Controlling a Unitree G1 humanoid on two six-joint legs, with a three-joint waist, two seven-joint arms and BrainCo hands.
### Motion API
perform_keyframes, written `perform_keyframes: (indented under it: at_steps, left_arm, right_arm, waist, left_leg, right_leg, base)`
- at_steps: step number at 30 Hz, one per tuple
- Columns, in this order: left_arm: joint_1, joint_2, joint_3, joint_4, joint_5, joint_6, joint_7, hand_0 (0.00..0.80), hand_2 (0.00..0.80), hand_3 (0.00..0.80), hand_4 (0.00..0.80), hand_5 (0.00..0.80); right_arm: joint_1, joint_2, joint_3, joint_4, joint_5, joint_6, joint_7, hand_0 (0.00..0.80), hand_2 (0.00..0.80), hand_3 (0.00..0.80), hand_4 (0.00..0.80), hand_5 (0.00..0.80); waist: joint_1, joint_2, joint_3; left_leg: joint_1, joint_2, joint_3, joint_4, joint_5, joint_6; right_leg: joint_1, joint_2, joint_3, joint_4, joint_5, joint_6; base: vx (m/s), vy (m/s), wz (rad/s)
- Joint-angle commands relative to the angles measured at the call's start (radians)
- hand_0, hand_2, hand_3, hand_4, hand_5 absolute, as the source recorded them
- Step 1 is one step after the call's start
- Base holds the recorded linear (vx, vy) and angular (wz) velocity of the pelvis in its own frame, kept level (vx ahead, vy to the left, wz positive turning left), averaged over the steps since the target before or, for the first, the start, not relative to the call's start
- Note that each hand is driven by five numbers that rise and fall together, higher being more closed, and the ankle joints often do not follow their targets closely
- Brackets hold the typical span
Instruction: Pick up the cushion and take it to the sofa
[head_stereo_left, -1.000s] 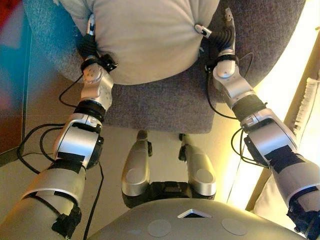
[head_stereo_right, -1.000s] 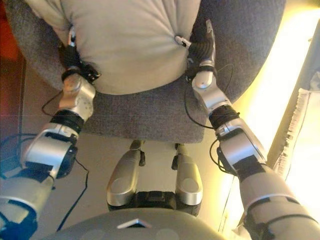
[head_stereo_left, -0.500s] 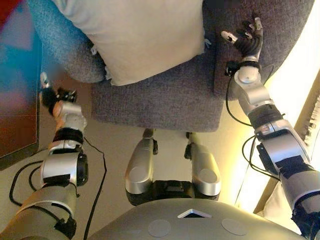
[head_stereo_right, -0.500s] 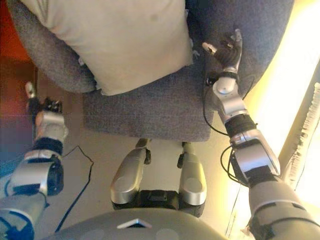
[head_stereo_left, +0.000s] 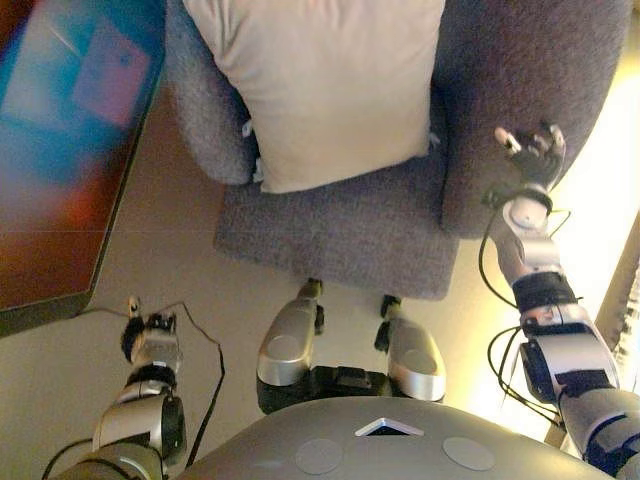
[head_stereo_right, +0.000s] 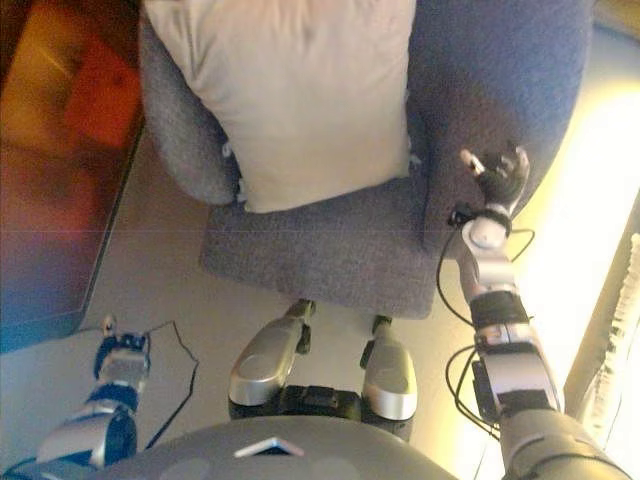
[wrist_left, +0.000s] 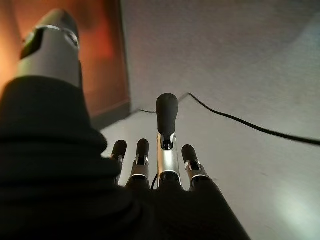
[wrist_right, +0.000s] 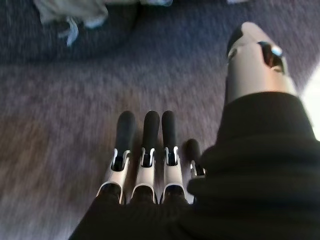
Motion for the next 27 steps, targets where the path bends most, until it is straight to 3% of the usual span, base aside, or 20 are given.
perform_keyframes:
  at_steps: [1, 6, 9, 12, 17, 22, 27]
  left_arm:
    - [0.051, -0.014, 0.001, 0.12, 0.14, 0.059, -0.095, 0.0, 0.0, 0.0, 0.0, 0.0]
    - [0.11, -0.062, -0.026, 0.17, 0.32, 0.158, -0.142, 0.0, 0.0, 0.0, 0.0, 0.0]
    - [0.116, -0.1, -0.068, 0.215, 0.44, 0.284, -0.273, 0.0, 0.0, 0.0, 0.0, 0.0]
    - [0.11, -0.131, -0.136, 0.243, 0.548, 0.331, -0.355, 0.0, 0.0, 0.0, 0.0, 0.0]
    - [0.084, -0.15, -0.235, 0.233, 0.616, 0.377, -0.405, 0.0, 0.0, 0.0, 0.0, 0.0]
    - [0.069, -0.172, -0.309, 0.215, 0.645, 0.417, -0.379, 0.0, 0.0, 0.0, 0.0, 0.0]
    - [0.061, -0.186, -0.351, 0.21, 0.636, 0.421, -0.37, 0.0, 0.0, 0.0, 0.0, 0.0]
  right_arm:
    - [0.219, -0.071, -0.158, 0.161, 0.06, 0.02, -0.066, 0.0, 0.0, 0.0, 0.0, 0.0]
    - [0.351, 0.051, -0.167, 0.386, 0.065, 0.045, 0.032, 0.0, 0.0, 0.0, 0.0, 0.0]
    - [0.383, 0.119, -0.141, 0.534, 0.033, 0.08, 0.087, 0.0, 0.0, 0.0, 0.0, 0.0]
    - [0.393, 0.169, -0.101, 0.662, -0.023, 0.129, 0.152, 0.0, 0.0, 0.0, 0.0, 0.0]
    - [0.393, 0.214, -0.003, 0.722, -0.146, 0.209, 0.264, 0.0, 0.0, 0.0, 0.0, 0.0]
    - [0.392, 0.25, 0.11, 0.707, -0.2, 0.211, 0.276, 0.0, 0.0, 0.0, 0.0, 0.0]
    - [0.388, 0.25, 0.14, 0.709, -0.217, 0.199, 0.269, 0.0, 0.0, 0.0, 0.0, 0.0]
  waist:
    - [-0.057, -0.049, -0.133]
    - [-0.064, -0.065, -0.205]
    - [-0.074, -0.074, -0.233]
    - [-0.084, -0.074, -0.248]
    - [-0.099, -0.065, -0.251]
    - [-0.112, -0.061, -0.253]
    - [-0.111, -0.062, -0.258]
  left_leg:
    - [0.074, 0.03, 0.023, 0.064, -0.172, -0.052]
    - [0.152, 0.036, 0.036, 0.04, -0.181, -0.043]
    - [0.202, 0.035, 0.044, 0.02, -0.19, -0.036]
    - [0.233, 0.036, 0.052, 0.014, -0.204, -0.029]
    - [0.258, 0.04, 0.064, 0.012, -0.214, -0.022]
    - [0.271, 0.04, 0.073, 0.014, -0.218, -0.017]
    - [0.28, 0.039, 0.074, 0.012, -0.221, -0.013]
  right_leg:
    - [-0.041, -0.034, 0.012, 0.044, -0.035, 0.024]
    - [0.028, -0.024, 0.016, 0.034, -0.036, 0.026]
    - [0.067, -0.011, 0.027, 0.03, -0.04, 0.024]
    - [0.096, 0.0, 0.037, 0.023, -0.045, 0.02]
    - [0.113, 0.009, 0.052, 0.024, -0.053, 0.014]
    - [0.128, 0.019, 0.068, 0.023, -0.062, 0.007]
    - [0.139, 0.024, 0.07, 0.019, -0.066, 0.006]
  base:
    - [0.223, -0.063, -0.04]
    - [0.161, -0.087, -0.06]
    - [0.13, -0.113, -0.14]
    - [0.065, -0.075, -0.29]
    - [-0.011, -0.036, -0.16]
    - [-0.037, -0.017, -0.15]
    - [-0.013, -0.021, -0.05]
